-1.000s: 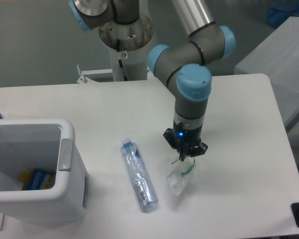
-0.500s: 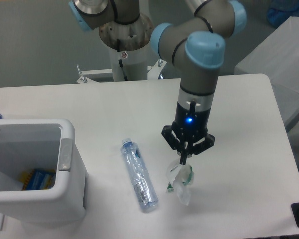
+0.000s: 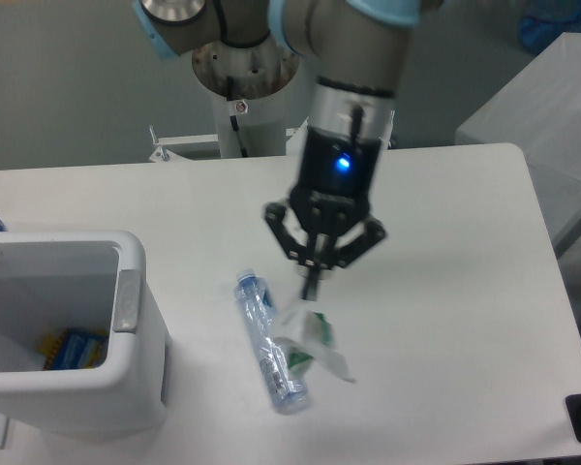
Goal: Place the trash in the trash can
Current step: 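Carry the wrapper over the white trash bin, then open the gripper to drop the wrapper into the bin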
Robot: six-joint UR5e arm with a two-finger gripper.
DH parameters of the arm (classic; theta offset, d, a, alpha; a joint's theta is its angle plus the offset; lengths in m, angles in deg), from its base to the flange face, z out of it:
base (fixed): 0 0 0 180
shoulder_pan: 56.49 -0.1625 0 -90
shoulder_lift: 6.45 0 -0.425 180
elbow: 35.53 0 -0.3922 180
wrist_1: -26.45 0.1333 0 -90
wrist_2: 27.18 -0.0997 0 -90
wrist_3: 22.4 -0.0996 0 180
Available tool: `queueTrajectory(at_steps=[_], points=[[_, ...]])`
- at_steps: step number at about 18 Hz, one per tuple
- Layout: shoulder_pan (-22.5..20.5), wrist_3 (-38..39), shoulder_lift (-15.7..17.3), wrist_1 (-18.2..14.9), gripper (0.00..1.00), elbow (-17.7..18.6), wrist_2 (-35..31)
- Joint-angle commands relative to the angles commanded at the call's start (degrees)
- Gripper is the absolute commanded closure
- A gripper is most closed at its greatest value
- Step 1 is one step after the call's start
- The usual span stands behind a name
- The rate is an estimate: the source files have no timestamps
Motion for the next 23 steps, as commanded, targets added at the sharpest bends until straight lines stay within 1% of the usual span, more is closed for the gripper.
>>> queueTrajectory(at_steps=[3, 5, 7, 9, 12, 15, 17, 18, 19, 20, 21, 22, 23], points=[[4.0, 2.0, 1.4, 0.0, 1.0, 0.0, 0.2], [7.8, 2.2, 2.2, 0.0, 1.0, 0.5, 0.2], [11.2, 2.7, 2.4, -0.1, 1.0, 1.4, 0.2], [13.1, 2.7, 2.5, 0.0, 1.0, 2.7, 0.0], [16.6, 2.8, 1.3, 0.1, 1.0, 3.0, 0.1], [17.8, 2.6, 1.1, 0.1, 1.0, 4.0, 0.1], [17.8, 2.6, 0.9, 0.1, 0.92, 4.5, 0.1], [17.8, 2.6, 0.7, 0.1, 0.91, 5.1, 0.1], [17.8, 2.1, 0.6, 0.1, 0.88, 5.4, 0.0], [17.8, 2.0, 0.4, 0.1, 0.76, 5.4, 0.0], [17.8, 1.9, 0.1, 0.2, 0.62, 5.4, 0.0], [17.8, 1.9, -0.2, 0.2, 0.39, 5.1, -0.1], [17.8, 2.0, -0.3, 0.3, 0.24, 4.7, -0.3]])
